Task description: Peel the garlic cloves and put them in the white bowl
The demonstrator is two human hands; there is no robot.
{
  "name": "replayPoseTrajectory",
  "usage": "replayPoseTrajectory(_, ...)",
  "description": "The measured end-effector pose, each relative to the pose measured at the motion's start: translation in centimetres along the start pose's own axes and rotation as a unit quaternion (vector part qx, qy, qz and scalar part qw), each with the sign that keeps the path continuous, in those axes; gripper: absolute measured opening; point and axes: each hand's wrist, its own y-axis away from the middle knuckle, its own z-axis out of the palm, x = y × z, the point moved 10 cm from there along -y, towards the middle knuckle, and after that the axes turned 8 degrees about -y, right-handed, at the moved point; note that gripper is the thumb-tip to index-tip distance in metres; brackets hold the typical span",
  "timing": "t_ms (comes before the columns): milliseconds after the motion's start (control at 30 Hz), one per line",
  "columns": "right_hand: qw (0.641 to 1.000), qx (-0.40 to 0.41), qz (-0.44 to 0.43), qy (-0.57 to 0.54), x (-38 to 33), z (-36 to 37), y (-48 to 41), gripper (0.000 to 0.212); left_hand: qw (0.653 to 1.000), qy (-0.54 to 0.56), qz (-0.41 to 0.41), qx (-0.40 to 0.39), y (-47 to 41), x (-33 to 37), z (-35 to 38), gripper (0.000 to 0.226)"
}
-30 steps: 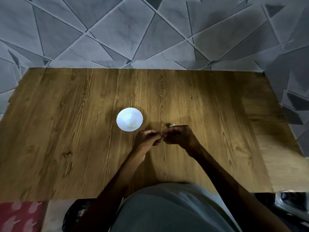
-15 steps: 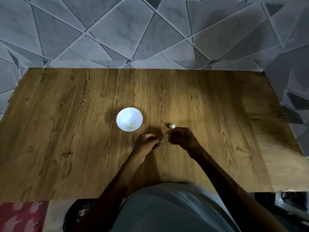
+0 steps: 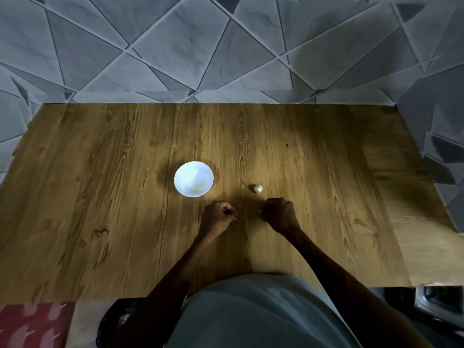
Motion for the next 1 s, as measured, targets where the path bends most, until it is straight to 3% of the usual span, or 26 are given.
replayPoseTrajectory(267,0.988,0.01,-0.085,0.125,-1.7,0.9,0.4,0.01,0.999,0.051,-0.003,-0.004,-0.1,-0.3,0.3,0.012)
replayPoseTrajectory(500,0.991,0.021,-0.093,0.092,-2.9,0.1,0.8,0.011,0.999,0.031,-0.007,0.004,-0.1,-1.1,0.2,0.015)
replayPoseTrajectory(667,0.983,-0.023,-0.133,0.121,-4.3,2.1,0.9,0.017,1.0,0.017,-0.021,0.006,-0.2,-1.4,-0.3,0.016)
replayPoseTrajectory(867,0.957,-0.069,-0.201,0.198,-5.5,6.0,0.5,0.038,0.996,0.04,-0.026,0.071,0.4,-3.5,-3.0,0.013)
replayPoseTrajectory(1000,0.934,-0.098,-0.209,0.275,-6.8,8.0,1.7,0.036,0.992,0.086,-0.042,0.085,1.7,-4.3,-3.7,0.016)
